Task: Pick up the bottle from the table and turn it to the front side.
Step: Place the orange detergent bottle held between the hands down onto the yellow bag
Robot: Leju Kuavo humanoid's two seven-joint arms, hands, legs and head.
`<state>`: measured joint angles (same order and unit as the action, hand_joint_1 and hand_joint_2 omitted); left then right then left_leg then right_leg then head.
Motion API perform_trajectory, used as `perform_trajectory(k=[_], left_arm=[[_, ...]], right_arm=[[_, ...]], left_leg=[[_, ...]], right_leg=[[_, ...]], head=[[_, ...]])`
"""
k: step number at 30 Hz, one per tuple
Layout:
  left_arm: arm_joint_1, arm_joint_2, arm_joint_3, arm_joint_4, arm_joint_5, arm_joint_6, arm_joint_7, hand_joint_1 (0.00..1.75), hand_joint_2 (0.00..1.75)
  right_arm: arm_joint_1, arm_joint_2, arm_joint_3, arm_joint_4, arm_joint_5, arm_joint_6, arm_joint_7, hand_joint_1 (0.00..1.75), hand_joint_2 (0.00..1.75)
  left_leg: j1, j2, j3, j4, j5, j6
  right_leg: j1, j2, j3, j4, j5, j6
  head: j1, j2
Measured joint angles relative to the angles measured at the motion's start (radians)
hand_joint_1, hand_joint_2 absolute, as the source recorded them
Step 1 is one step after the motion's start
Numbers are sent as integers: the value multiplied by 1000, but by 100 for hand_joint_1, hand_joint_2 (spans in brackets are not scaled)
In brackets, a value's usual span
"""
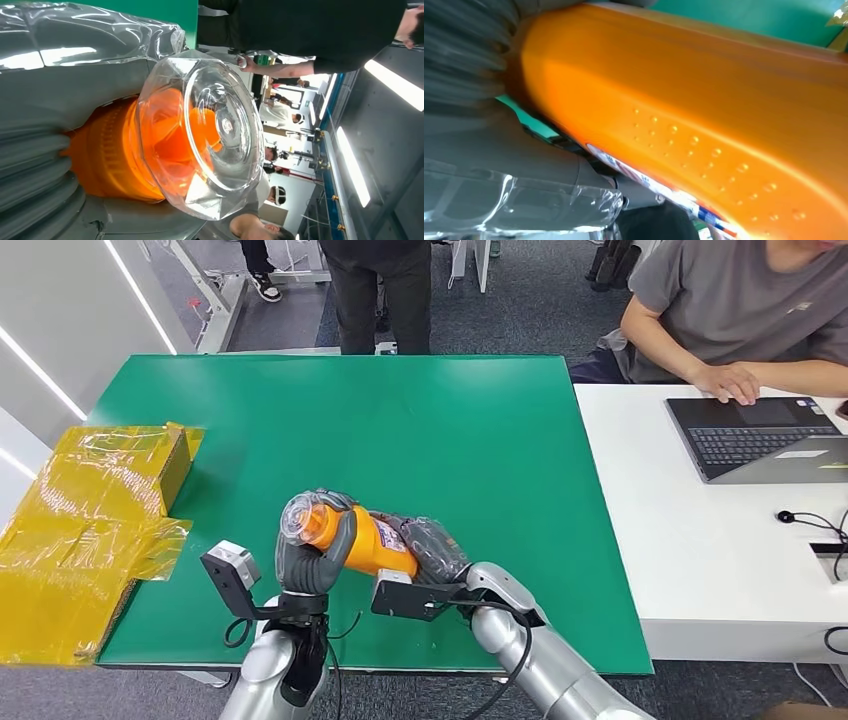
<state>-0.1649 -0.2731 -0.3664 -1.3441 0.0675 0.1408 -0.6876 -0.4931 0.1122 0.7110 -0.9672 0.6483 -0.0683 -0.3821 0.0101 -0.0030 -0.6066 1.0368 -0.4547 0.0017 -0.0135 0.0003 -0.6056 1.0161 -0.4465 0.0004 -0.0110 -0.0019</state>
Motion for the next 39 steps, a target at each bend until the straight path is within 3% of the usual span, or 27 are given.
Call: perform_trajectory(k=[1,4,5,18,27,29,34,39], left_arm=[[2,0,2,-6,-2,-1,0,175,175],[9,0,10,-27,-5,-5,0,175,175],[11,1,12,-36,-5,-6,0,175,175],[55,8,30,-94,1,22,-7,175,175],[56,8,31,-97,5,33,-12,175,175],[56,9,31,-98,3,40,-12,175,175],[54,15,28,-109,-35,76,-11,175,175],[32,46,27,-113,-160,157,30,175,175]], right_arm=[[0,1,1,-4,15,-23,-6,152,175],[9,4,2,-29,42,-90,-23,21,175],[15,5,2,-41,42,-106,-26,0,175],[138,6,-6,-202,-72,-292,-65,0,175],[172,6,-8,-264,-97,-314,-82,0,175],[179,7,-11,-275,-140,-342,-116,0,175],[232,13,-47,-349,-394,-486,-246,0,175],[301,13,-62,-433,-440,-577,-289,0,175]], left_leg=[[0,0,0,0,0,0],[0,0,0,0,0,0],[0,0,0,0,0,0],[0,0,-1,0,0,0],[0,0,0,0,0,0],[0,0,0,0,0,0],[0,-1,-1,0,0,0],[0,0,-1,0,0,0]], right_leg=[[0,0,0,0,0,0],[0,0,0,0,0,0],[0,-1,0,0,0,0],[0,-1,0,0,0,0],[0,-1,0,0,0,0],[0,-1,0,0,0,0],[0,-1,0,0,-1,0],[0,-1,-1,0,-1,0]], head=[[0,0],[0,0],[0,0],[0,0],[0,0],[0,0],[0,0],[0,0]])
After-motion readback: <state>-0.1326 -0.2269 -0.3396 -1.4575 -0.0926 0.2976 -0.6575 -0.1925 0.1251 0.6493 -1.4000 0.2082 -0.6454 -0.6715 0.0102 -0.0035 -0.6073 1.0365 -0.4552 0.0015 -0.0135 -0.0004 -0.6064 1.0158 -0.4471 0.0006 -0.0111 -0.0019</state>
